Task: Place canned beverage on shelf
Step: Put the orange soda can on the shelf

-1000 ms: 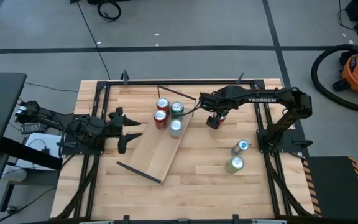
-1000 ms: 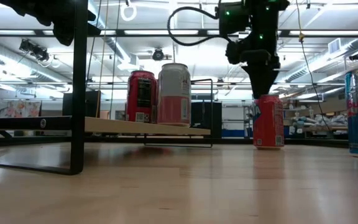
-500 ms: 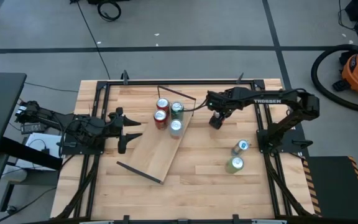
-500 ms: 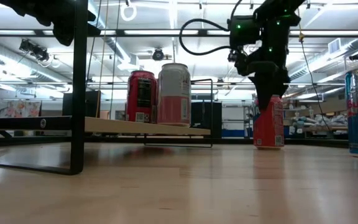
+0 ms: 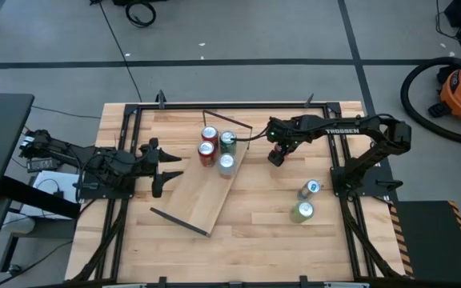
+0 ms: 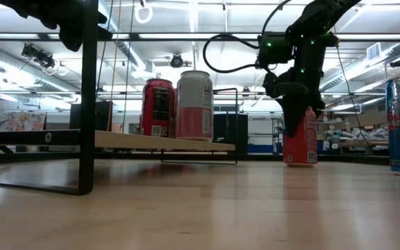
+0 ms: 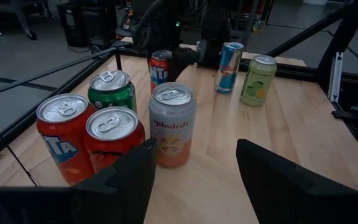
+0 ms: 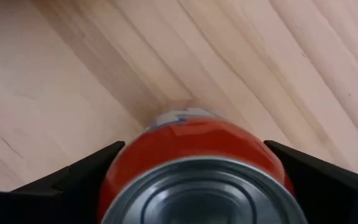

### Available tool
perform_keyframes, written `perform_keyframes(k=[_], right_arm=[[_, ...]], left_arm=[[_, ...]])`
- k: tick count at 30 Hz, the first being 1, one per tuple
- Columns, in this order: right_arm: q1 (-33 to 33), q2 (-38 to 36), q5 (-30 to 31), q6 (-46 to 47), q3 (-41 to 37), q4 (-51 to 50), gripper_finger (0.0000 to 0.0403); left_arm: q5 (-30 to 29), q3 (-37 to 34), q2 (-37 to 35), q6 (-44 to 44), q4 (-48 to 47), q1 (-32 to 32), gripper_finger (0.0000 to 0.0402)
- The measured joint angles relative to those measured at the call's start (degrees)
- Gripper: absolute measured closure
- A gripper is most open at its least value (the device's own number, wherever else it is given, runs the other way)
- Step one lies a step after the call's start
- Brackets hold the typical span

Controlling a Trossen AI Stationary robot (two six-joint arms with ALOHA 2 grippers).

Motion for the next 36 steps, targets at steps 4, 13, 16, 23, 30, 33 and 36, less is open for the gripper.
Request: perform_keyframes(k=[4,13,16,23,30,33,36], right_arm=[[0.0,0.0,-0.2,0.0,0.0,0.9,0.0035],[0.6,0.0,-1.6,0.1,0.0,0.9,0.0092],[1.8,0.0,-2.6,1.5,0.1,0.8,0.0090],[8.6,0.2,-3.4,4.7,4.1,0.3,0.0085],[18.5,0.2,-0.8,8.6,7.9,2.6,0.0084],[22.5,0.2,1.2,10.0,10.0,2.8,0.0084],[25.8,0.1,2.0,11.7,11.2,2.8,0.0084]], left_arm=[[0.0,0.0,0.0,0.0,0.0,0.0,0.0170],[0.0,0.0,0.0,0.0,0.0,0.0,0.0170],[0.0,0.0,0.0,0.0,0.0,0.0,0.0170],[0.0,0.0,0.0,0.0,0.5,-0.1,0.0170],[9.9,0.0,1.7,3.7,4.4,-0.5,0.0170],[11.5,0.0,4.9,4.1,8.9,-1.7,0.0170],[11.7,0.0,10.1,5.7,14.1,-2.6,0.0170]])
